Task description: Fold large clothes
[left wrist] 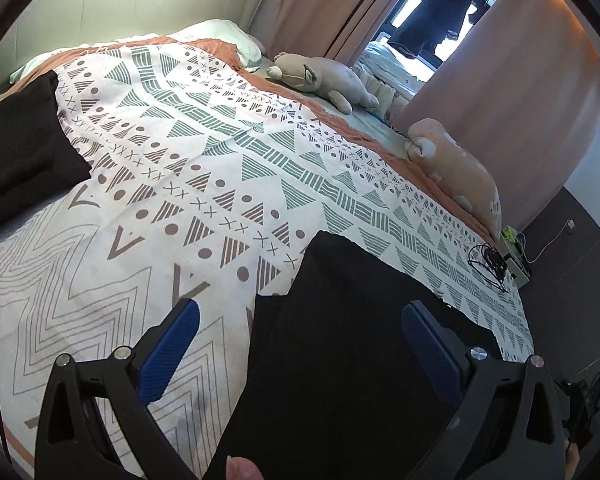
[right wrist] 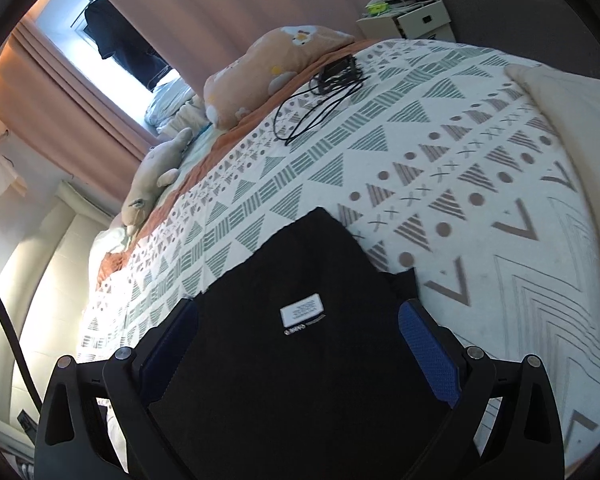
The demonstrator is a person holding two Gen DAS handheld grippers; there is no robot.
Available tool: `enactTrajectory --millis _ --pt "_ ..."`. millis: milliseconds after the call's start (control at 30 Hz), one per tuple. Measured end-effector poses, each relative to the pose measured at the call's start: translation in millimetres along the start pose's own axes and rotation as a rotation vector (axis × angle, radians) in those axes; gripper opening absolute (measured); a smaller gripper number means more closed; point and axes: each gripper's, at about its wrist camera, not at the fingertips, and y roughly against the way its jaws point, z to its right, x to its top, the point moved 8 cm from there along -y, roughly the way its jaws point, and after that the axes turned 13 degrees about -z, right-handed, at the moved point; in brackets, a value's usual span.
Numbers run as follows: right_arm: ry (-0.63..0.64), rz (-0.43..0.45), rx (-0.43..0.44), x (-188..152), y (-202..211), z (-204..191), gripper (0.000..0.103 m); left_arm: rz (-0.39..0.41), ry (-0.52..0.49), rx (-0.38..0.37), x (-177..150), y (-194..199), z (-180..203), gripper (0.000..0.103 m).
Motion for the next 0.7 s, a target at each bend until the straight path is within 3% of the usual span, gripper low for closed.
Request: enactTrajectory --millis 133,267,533,600,700 --pt "-0.04 0.001 0.002 -19 16 17 0.1 -0.025 -0.013 0.041 -23 0 -6 0.103" --pt "-0.083 -0.013 0.051 -34 29 28 0.1 -0.088 0.005 0.022 -48 -5 -11 0.103" --pt "-0.075 -0.041 0.049 -65 45 31 0.1 -0.077 0.022 0.021 -71 17 -13 0.103" --pt "-0.072 -0.051 0.049 -73 50 26 0.1 -0.04 0.041 0.05 -72 29 -19 0.103" --pt "-0.04 -0.067 0.067 -82 56 9 0.1 -0.009 0.098 0.033 -72 44 -28 0.103"
